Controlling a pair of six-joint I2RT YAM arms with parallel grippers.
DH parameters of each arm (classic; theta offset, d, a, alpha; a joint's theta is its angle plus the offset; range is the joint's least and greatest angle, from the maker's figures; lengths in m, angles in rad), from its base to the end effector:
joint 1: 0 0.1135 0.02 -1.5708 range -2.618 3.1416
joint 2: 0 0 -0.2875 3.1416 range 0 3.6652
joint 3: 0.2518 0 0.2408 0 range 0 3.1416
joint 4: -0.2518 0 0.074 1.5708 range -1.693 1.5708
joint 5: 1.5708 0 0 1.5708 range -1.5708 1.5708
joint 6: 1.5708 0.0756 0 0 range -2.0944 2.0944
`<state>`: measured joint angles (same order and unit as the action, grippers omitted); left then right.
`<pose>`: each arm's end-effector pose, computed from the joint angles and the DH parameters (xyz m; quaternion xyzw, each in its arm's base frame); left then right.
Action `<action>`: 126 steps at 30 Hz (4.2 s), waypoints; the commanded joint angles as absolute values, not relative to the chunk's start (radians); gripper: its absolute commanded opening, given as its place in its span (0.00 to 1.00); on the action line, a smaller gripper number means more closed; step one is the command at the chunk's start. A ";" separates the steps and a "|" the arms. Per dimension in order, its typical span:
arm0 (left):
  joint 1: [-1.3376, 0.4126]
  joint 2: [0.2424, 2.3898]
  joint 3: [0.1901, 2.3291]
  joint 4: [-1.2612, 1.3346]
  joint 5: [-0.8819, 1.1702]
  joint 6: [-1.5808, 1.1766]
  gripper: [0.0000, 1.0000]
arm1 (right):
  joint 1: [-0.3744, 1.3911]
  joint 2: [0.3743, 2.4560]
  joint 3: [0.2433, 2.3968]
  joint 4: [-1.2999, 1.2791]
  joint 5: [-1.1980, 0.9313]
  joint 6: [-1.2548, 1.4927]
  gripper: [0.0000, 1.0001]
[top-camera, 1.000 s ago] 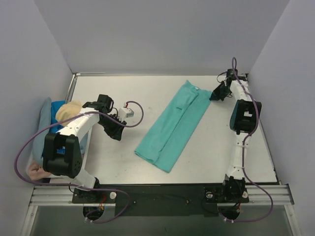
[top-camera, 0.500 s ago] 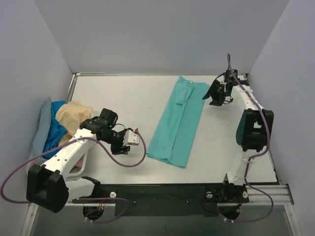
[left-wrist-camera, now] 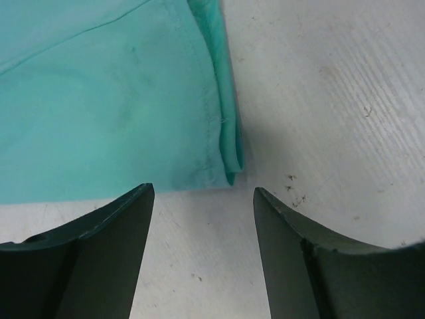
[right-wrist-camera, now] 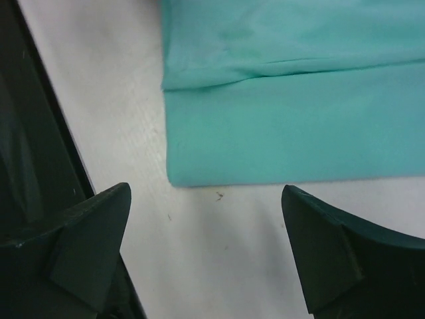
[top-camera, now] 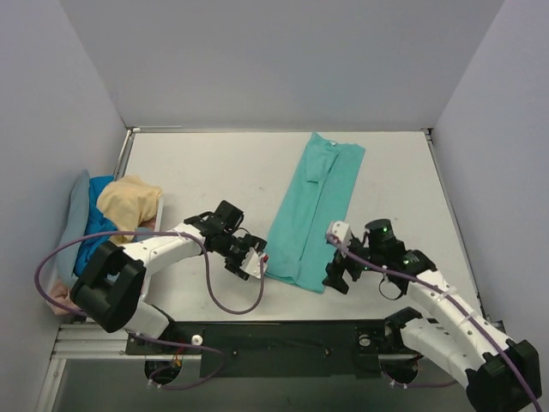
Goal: Fold and stack the t-shirts
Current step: Grab the bottom of the folded rectangular tshirt with both arms, then fold the folded rectangular tshirt in 1/3 of the way, then grab one side of the 2/3 rectangular tshirt with both arms
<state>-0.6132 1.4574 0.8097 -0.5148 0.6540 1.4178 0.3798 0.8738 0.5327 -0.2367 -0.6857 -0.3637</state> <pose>0.1885 -0.1889 0.1833 0.8223 0.4336 -0.2143 0.2998 0.1553 0.1135 0.2401 -0.4500 0.7134 0.2992 0.4462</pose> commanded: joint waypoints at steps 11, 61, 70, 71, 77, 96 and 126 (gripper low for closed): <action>-0.699 1.558 0.799 -0.394 0.526 1.543 0.62 | 0.727 1.126 0.460 -0.207 -0.486 -0.917 0.68; -0.574 1.600 1.126 -0.107 0.457 0.468 0.00 | 0.370 1.411 1.035 -0.417 -0.652 -0.721 0.00; -0.561 1.775 1.259 -0.143 0.416 0.483 0.00 | 0.299 1.627 1.219 -0.506 -0.730 -0.907 0.00; -0.560 1.782 1.275 -0.143 0.413 0.482 0.00 | 0.298 1.647 1.250 -0.521 -0.730 -0.913 0.00; -0.546 1.847 1.324 -0.137 0.387 0.498 0.00 | 0.273 1.746 1.328 -0.560 -0.723 -0.928 0.00; -0.486 1.873 1.468 -0.194 0.444 0.616 0.65 | 0.221 1.689 1.318 -0.347 -0.678 -0.767 0.60; -0.637 1.739 0.959 -0.233 0.494 1.230 0.59 | 0.561 1.486 0.687 -0.117 -0.273 -0.979 0.25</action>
<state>-0.6273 1.7283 0.9634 -0.2379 0.4927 1.2087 0.5583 1.4563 0.6716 -0.0780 -0.3325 -0.9928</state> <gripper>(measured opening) 0.595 0.356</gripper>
